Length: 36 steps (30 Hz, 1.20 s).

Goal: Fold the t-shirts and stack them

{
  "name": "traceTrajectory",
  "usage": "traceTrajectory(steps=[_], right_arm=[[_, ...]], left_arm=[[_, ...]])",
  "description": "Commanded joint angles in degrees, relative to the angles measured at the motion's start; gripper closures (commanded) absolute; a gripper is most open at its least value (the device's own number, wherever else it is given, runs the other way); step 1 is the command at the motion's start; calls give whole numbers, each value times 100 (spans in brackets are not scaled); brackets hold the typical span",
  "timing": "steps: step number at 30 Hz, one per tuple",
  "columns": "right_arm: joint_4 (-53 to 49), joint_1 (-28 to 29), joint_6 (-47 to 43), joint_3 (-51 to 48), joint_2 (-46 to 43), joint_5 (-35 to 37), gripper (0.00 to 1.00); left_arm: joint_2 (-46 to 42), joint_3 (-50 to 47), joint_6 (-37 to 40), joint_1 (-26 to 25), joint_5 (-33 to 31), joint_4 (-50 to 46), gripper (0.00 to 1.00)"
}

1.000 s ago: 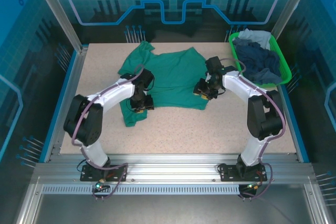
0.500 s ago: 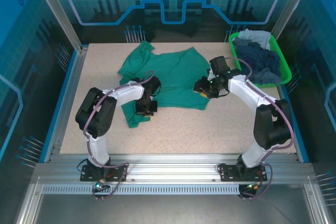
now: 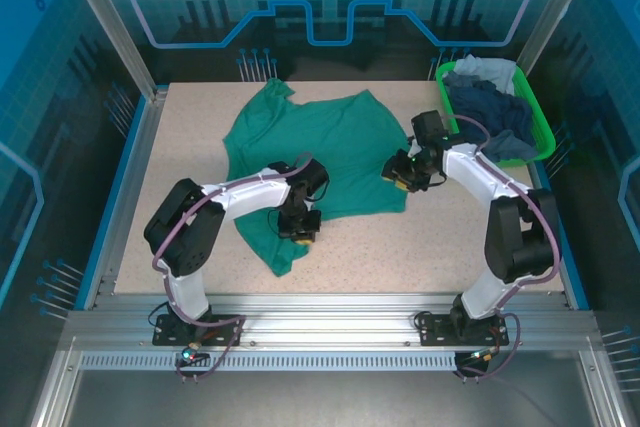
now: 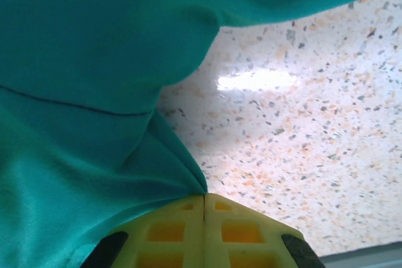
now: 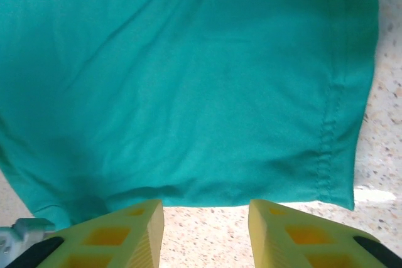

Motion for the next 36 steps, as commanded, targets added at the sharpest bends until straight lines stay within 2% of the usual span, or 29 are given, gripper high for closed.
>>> traceTrajectory(steps=[1, 2, 3, 5, 9, 12, 15, 18, 22, 26, 29, 31, 33, 35, 36], right_arm=[[-264, -33, 9, -74, 134, 265, 58], [-252, -28, 10, -75, 165, 317, 57], [-224, -13, 10, -75, 191, 353, 57], [-130, -9, 19, -51, 263, 374, 57], [-293, 9, 115, 111, 539, 548, 60], [-400, 13, 322, -5, 625, 651, 62], [-316, 124, 351, -106, 675, 669, 64], [-432, 240, 294, -12, 873, 878, 65], [-734, 232, 270, 56, 1162, 1307, 65], [-1166, 112, 192, 206, 1470, 1657, 67], [-1170, 93, 86, 212, 1375, 1794, 67], [-1145, 207, -67, 291, 1191, 1866, 67], [-1092, 514, -215, 321, 816, 2030, 66], [-1004, 900, -320, 291, 422, 2123, 64], [-925, 1134, -370, 265, 239, 2071, 64]], left_arm=[[-213, 166, -193, -12, 502, -181, 68], [-365, 186, -217, 11, 488, -215, 54], [-544, 200, -259, 51, 442, -258, 48], [-853, 184, -388, 278, 420, -271, 48], [-1297, -176, -812, 1254, 488, 50, 63], [-1328, -514, -1109, 2059, 590, 400, 70], [-1187, -684, -1290, 2602, 459, 657, 78], [-946, -828, -1423, 2927, 225, 733, 85], [-506, -1040, -1428, 3146, 5, 918, 88], [-227, -948, -1011, 3198, -746, 869, 88], [-167, -653, -583, 3178, -1259, 650, 86], [-392, -619, -440, 3156, -1470, 580, 82], [-832, -701, -398, 3077, -1518, 442, 73], [-1318, -891, -493, 2933, -1366, 301, 61], [-1598, -1025, -599, 2824, -1277, 205, 60]])
